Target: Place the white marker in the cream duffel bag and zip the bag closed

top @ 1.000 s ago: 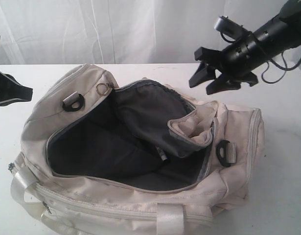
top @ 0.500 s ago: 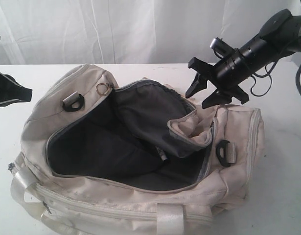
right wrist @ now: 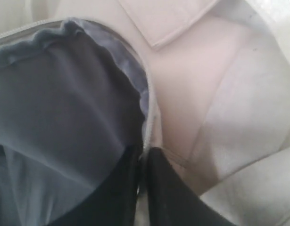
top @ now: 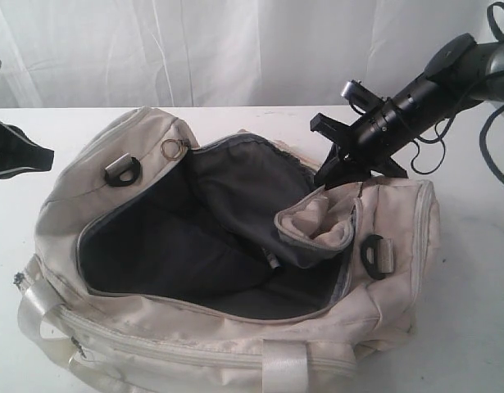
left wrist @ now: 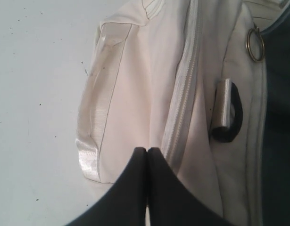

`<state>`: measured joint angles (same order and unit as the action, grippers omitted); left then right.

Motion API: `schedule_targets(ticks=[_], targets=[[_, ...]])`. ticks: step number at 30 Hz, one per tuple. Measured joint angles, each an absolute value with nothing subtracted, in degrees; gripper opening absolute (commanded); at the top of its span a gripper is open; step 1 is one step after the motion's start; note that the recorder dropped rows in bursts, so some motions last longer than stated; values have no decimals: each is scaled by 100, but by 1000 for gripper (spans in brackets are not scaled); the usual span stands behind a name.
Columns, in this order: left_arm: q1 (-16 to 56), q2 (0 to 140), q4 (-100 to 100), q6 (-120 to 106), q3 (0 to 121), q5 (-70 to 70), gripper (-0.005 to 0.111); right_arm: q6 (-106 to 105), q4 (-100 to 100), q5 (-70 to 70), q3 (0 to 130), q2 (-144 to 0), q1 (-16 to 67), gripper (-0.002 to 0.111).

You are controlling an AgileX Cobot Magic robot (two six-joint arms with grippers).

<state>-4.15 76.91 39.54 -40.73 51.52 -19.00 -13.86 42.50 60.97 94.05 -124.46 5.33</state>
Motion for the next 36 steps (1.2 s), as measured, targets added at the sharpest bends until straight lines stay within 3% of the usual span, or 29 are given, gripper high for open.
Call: schedule_targets(ticks=[14,36], targets=[[-415,7691,3954,-3986,5152,-1743,0,-1566,4315,6861,9405,-11712,643,0],[-415,8115,3954,-3964,5161,-966,0,-1966,5235,6942,9405,-11295,2541,0]])
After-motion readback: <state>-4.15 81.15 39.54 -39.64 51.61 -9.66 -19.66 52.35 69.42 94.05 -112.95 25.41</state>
